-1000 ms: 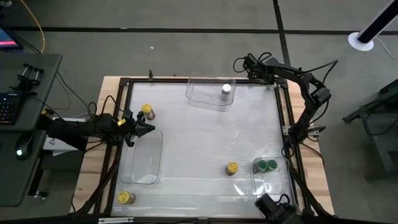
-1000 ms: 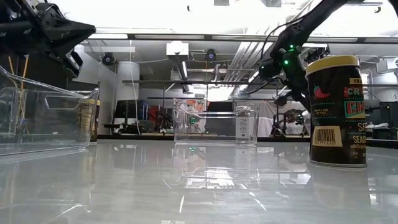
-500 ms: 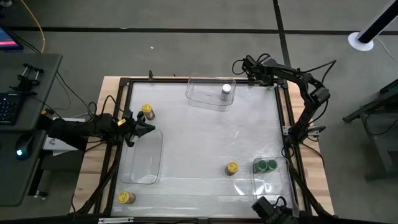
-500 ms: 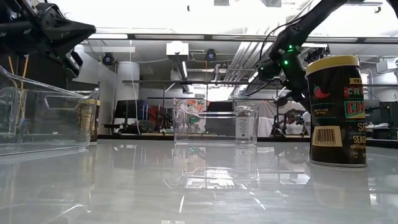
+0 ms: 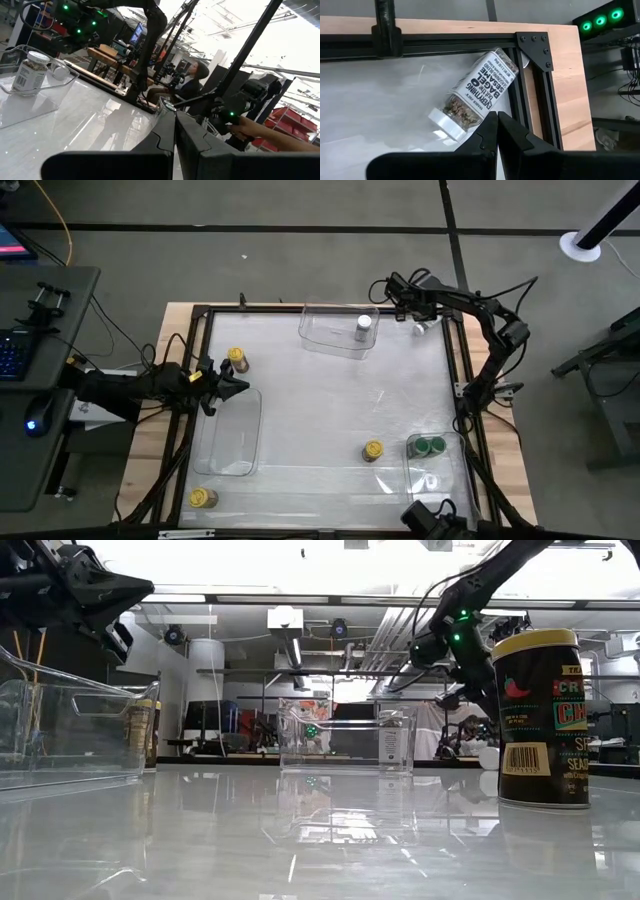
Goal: Sort spices by type
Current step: Put the white seasoning bottle into the top transparent bin
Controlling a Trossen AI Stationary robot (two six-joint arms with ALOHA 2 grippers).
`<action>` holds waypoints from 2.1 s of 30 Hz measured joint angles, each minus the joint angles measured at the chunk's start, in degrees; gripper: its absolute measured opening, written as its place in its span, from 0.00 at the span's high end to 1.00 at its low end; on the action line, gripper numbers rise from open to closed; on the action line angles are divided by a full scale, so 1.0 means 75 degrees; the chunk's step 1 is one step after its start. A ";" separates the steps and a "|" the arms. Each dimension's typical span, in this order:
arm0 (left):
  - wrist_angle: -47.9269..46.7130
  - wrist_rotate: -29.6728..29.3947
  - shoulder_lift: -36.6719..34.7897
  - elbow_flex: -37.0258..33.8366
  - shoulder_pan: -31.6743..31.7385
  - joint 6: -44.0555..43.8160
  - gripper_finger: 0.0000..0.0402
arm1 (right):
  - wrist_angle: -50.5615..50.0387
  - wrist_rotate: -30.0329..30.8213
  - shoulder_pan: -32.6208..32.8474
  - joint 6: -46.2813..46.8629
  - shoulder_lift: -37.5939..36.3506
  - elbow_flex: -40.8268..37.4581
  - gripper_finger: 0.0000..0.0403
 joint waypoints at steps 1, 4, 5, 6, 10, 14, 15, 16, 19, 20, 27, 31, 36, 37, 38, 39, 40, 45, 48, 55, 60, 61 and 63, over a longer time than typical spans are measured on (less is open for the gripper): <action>0.0002 0.0002 0.0003 -0.0002 0.0001 0.0000 1.00 | 0.0002 -0.0002 -0.0026 0.0007 0.0000 0.0000 1.00; 0.0001 0.0001 0.0001 -0.0002 0.0003 0.0000 1.00 | 0.0044 -0.0155 -0.0194 0.0175 0.0011 0.0001 1.00; 0.0000 0.0001 0.0000 -0.0003 0.0000 0.0000 1.00 | 0.0090 -0.0263 -0.0271 0.0209 0.0043 0.0009 1.00; 0.0001 0.0001 0.0003 -0.0002 0.0002 0.0000 1.00 | 0.0146 -0.0391 -0.0356 0.0243 0.0096 0.0012 1.00; 0.0003 0.0003 0.0001 -0.0003 0.0003 -0.0001 1.00 | 0.0455 -0.0758 -0.0550 0.0312 0.0255 0.0012 1.00; 0.0003 0.0003 0.0003 -0.0003 0.0003 0.0000 1.00 | 0.0569 -0.0797 -0.0561 0.0268 0.0242 0.0012 1.00; 0.0000 0.0003 0.0003 -0.0003 0.0002 0.0000 1.00 | 0.0568 -0.0840 -0.0568 0.0270 0.0242 0.0013 1.00; 0.0000 0.0001 0.0001 -0.0001 0.0001 -0.0001 1.00 | 0.0568 -0.0878 -0.0594 0.0260 0.0242 0.0012 1.00; 0.0000 0.0001 0.0001 -0.0001 0.0003 0.0000 1.00 | 0.0568 -0.1016 -0.0616 0.0102 0.0242 0.0012 1.00; 0.0000 0.0003 0.0000 0.0000 0.0002 0.0000 1.00 | 0.0560 -0.0999 -0.0616 0.0042 0.0223 0.0012 1.00; 0.0001 0.0001 0.0001 -0.0002 0.0002 0.0000 1.00 | 0.0467 -0.0693 -0.0168 -0.0023 -0.0701 0.0012 1.00; 0.0002 0.0003 0.0000 -0.0003 0.0002 0.0000 1.00 | 0.0321 0.0092 0.0632 0.0501 -0.1624 -0.0391 1.00; 0.0000 0.0003 0.0002 -0.0001 0.0001 0.0000 1.00 | 0.1494 0.0388 0.2073 0.2147 -0.2984 -0.2623 1.00; 0.0001 0.0001 0.0000 -0.0001 0.0003 0.0000 1.00 | 0.1946 0.0440 0.2383 0.2540 -0.3243 -0.3108 1.00; 0.0003 0.0003 0.0001 -0.0003 0.0001 0.0000 1.00 | 0.2501 0.0552 0.2683 0.2923 -0.3457 -0.3549 1.00; -0.0001 0.0000 0.0003 -0.0003 0.0000 0.0000 1.00 | 0.3121 0.0754 0.2956 0.3195 -0.3615 -0.3945 1.00; 0.0000 0.0003 0.0003 -0.0003 0.0003 0.0000 1.00 | 0.3742 0.1016 0.3169 0.3316 -0.3721 -0.4278 1.00; 0.0000 0.0003 0.0003 -0.0001 0.0002 0.0000 1.00 | 0.5337 0.2478 0.3117 0.3627 -0.3378 -0.5085 1.00; 0.0002 0.0003 0.0000 -0.0002 0.0003 0.0000 1.00 | 0.5822 0.3150 0.2748 0.3627 -0.2851 -0.5094 1.00; 0.0000 0.0003 0.0000 -0.0003 0.0003 0.0000 1.00 | 0.5998 0.3495 0.2268 0.3860 -0.1310 -0.4794 1.00; 0.0000 0.0003 0.0000 0.0000 0.0003 0.0000 1.00 | 0.6122 0.3928 0.2193 0.4467 -0.0671 -0.4762 1.00; 0.0003 0.0003 0.0001 0.0000 0.0003 0.0000 1.00 | 0.6164 0.4039 0.2193 0.4459 -0.0634 -0.4762 1.00; 0.0000 0.0003 0.0002 -0.0002 0.0000 0.0000 1.00 | 0.6201 0.4213 0.2196 0.4399 -0.0615 -0.4762 1.00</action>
